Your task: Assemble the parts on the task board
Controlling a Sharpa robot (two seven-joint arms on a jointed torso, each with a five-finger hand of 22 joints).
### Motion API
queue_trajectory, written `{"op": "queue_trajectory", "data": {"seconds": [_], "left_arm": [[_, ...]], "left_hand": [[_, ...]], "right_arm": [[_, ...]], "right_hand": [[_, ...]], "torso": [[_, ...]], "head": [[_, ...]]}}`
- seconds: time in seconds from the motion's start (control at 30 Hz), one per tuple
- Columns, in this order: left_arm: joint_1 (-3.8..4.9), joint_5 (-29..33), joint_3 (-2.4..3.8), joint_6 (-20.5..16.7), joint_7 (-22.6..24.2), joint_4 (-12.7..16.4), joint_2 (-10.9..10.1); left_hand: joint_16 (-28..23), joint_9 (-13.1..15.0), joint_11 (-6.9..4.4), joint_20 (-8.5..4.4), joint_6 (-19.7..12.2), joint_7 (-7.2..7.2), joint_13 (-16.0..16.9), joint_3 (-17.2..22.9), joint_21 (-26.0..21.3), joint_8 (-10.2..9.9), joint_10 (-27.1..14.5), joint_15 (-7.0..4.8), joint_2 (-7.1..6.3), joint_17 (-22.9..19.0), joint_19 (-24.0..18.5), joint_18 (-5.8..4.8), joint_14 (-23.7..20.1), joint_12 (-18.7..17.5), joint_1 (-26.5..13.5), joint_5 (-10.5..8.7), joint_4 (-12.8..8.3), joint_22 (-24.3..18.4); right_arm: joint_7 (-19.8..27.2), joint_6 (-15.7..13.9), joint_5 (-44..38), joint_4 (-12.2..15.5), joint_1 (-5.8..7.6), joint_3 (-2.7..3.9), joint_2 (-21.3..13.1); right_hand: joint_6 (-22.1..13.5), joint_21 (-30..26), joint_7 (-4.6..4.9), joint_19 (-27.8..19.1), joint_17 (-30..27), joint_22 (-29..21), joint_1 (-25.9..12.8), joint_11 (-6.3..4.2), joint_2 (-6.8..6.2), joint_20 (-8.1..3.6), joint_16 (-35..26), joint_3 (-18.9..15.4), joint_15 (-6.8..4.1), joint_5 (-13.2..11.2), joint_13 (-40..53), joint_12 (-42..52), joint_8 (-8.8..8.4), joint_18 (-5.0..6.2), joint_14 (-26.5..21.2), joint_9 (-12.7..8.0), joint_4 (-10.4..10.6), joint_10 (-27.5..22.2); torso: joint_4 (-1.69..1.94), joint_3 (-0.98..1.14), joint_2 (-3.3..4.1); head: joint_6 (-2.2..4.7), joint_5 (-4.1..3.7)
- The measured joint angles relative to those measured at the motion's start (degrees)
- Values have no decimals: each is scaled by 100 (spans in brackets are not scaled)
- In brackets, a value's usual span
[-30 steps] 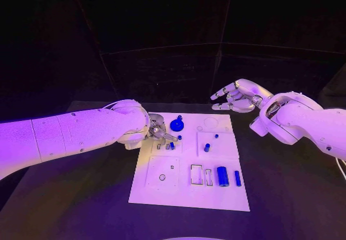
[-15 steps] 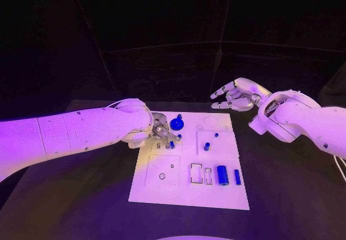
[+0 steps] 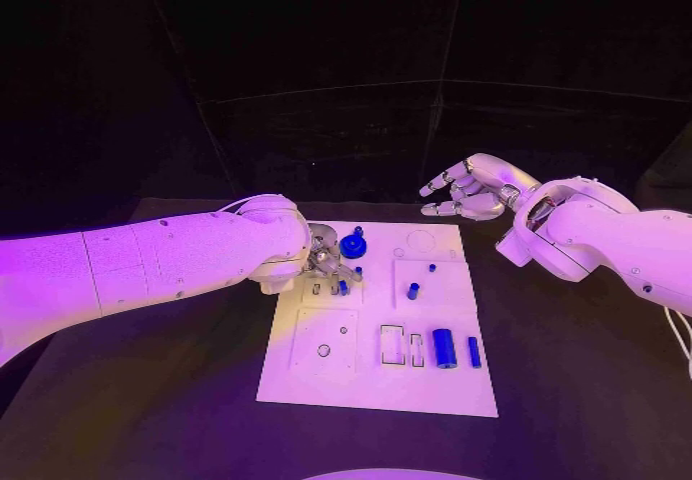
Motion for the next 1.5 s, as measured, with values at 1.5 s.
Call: {"op": "queue_trajectory", "data": {"seconds": [1.5], "left_arm": [[5,1,-1,223,-58,-52,131]], "left_hand": [[0,196,-3,0,-193,-68,27,752,22,110,2,-15,205,-1,0,1,10,23,1028,-2,-703,49]], "right_arm": [[-57,91,-45,-70,0,0,71]], "right_hand": [[0,-26,0,-21,-30,-51,0,1,0,-21,0,1,0,20,-11,0,0,0,0,-1,0,1]], "torso": [[8,-1,-4]], "head": [[-82,-27]]}}
